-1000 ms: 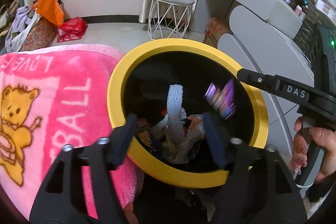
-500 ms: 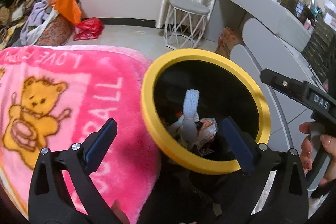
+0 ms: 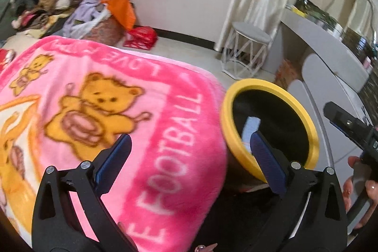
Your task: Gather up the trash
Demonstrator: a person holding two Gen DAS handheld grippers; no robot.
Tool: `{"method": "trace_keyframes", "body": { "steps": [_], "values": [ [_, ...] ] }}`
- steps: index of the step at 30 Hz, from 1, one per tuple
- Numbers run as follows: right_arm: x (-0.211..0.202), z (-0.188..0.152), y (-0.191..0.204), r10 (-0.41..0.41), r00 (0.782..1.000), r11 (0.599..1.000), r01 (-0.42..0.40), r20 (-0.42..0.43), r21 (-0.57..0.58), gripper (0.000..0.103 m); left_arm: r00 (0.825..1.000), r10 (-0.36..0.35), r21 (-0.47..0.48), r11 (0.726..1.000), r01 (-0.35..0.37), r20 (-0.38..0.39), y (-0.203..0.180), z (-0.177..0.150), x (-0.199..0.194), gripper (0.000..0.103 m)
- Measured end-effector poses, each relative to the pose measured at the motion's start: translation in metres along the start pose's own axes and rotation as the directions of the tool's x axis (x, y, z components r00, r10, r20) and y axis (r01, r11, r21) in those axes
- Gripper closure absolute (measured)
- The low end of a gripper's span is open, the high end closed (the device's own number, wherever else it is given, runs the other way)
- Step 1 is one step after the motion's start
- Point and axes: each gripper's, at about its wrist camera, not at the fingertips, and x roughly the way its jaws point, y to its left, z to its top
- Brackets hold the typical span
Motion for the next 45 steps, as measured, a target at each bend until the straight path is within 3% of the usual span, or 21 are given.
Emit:
{"method": "trace_keyframes", "body": {
  "steps": [9,12,18,25,45],
  "values": [
    [-0.031,-0.030,0.036,0.015,0.983,0.992,0.008,0.182,-0.124,0.006,0.985,0.119,-0.021,0.993,-0.117,0.125,0.026,-0.027,-0.043,0.010],
    [-0.043,-0.044,0.048,0.029,0.966,0.986,0.015,0.259,-0.167,0.006,0.971,0.157,0.005,0.987,-0.161,0.182,0.030,-0.039,-0.057,0.010],
    [-0.064,-0.071,0.063,0.019,0.900,0.966,0.096,0.435,-0.240,0.006,0.943,0.211,-0.049,0.977,-0.206,0.257,0.047,-0.053,-0.081,0.010],
    [-0.059,-0.079,0.061,0.011,0.907,0.958,0.112,0.421,-0.265,0.006,0.921,0.190,-0.068,0.982,-0.177,0.339,0.051,-0.055,-0.102,0.010],
    [-0.062,-0.081,0.067,0.010,0.902,0.960,0.113,0.431,-0.258,0.006,0.922,0.173,-0.041,0.985,-0.169,0.345,0.041,-0.059,-0.102,0.010]
  ]
}}
